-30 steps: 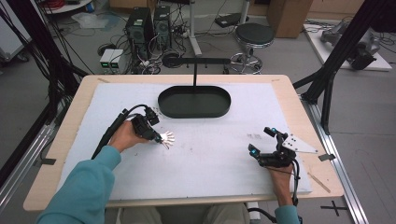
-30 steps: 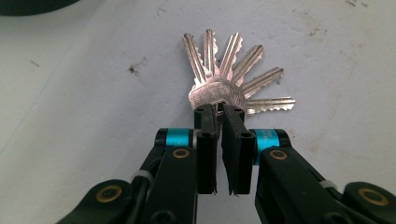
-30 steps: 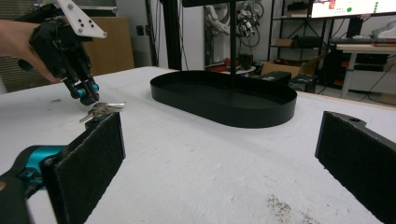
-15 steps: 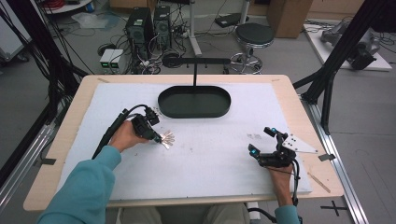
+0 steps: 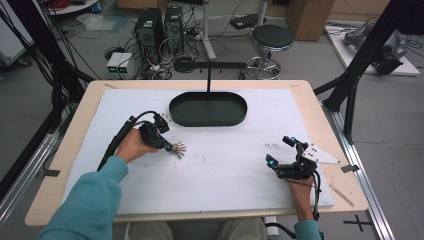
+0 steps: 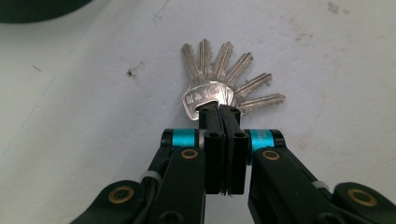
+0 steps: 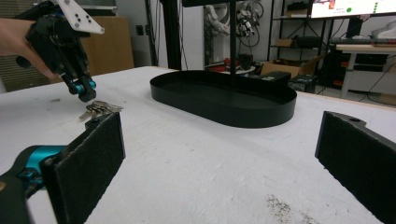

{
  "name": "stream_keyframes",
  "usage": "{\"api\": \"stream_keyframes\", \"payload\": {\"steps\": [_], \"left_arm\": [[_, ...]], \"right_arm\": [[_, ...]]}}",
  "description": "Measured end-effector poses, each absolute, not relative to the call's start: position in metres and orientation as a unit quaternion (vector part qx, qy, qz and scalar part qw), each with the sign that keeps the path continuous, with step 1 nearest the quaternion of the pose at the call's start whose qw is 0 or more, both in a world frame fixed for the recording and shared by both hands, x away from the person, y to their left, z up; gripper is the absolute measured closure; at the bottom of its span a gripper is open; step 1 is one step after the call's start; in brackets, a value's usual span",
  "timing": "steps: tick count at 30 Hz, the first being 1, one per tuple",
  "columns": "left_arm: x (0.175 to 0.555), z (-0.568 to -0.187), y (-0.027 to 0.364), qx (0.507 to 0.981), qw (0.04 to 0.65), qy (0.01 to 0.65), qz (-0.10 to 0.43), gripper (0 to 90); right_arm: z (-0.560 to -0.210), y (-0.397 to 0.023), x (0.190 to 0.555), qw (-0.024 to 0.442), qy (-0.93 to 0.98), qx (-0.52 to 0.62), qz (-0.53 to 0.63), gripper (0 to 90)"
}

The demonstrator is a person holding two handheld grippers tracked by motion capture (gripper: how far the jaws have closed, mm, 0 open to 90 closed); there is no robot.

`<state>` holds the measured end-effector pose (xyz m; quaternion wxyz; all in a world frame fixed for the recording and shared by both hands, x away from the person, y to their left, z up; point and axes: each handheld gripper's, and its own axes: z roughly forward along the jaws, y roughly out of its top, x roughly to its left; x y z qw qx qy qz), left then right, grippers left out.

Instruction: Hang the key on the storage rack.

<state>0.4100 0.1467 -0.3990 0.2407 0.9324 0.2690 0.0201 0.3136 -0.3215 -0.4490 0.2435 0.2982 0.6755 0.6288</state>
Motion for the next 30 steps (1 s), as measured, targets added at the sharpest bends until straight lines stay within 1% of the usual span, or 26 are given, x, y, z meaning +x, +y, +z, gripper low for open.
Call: {"api": "stream_keyframes", "payload": {"steps": [3, 9, 11, 17, 22, 24, 30], "left_arm": [[0.41, -0.391, 0.149, 0.929, 0.254, 0.267, 0.025, 88.5], [0.41, -0.373, 0.156, 0.912, 0.308, 0.27, 0.03, 88.5], [0.41, -0.365, 0.157, 0.912, 0.313, 0.262, 0.039, 88.5], [0.412, -0.338, 0.16, 0.887, 0.384, 0.252, 0.052, 88.4], [0.416, -0.316, 0.16, 0.868, 0.428, 0.242, 0.073, 88.4], [0.418, -0.309, 0.159, 0.857, 0.45, 0.241, 0.074, 88.5], [0.426, -0.298, 0.156, 0.844, 0.475, 0.23, 0.091, 88.4]], "right_arm": [[-0.449, -0.322, 0.313, 0.242, 0.675, 0.3, 0.629, 0.6], [-0.449, -0.322, 0.313, 0.242, 0.675, 0.3, 0.629, 0.6], [-0.449, -0.322, 0.313, 0.241, 0.675, 0.301, 0.629, 0.6], [-0.449, -0.322, 0.313, 0.242, 0.675, 0.3, 0.629, 0.6], [-0.449, -0.322, 0.313, 0.242, 0.675, 0.3, 0.629, 0.6], [-0.449, -0.322, 0.313, 0.242, 0.675, 0.301, 0.629, 0.6], [-0.449, -0.322, 0.313, 0.241, 0.675, 0.301, 0.629, 0.6]]}}
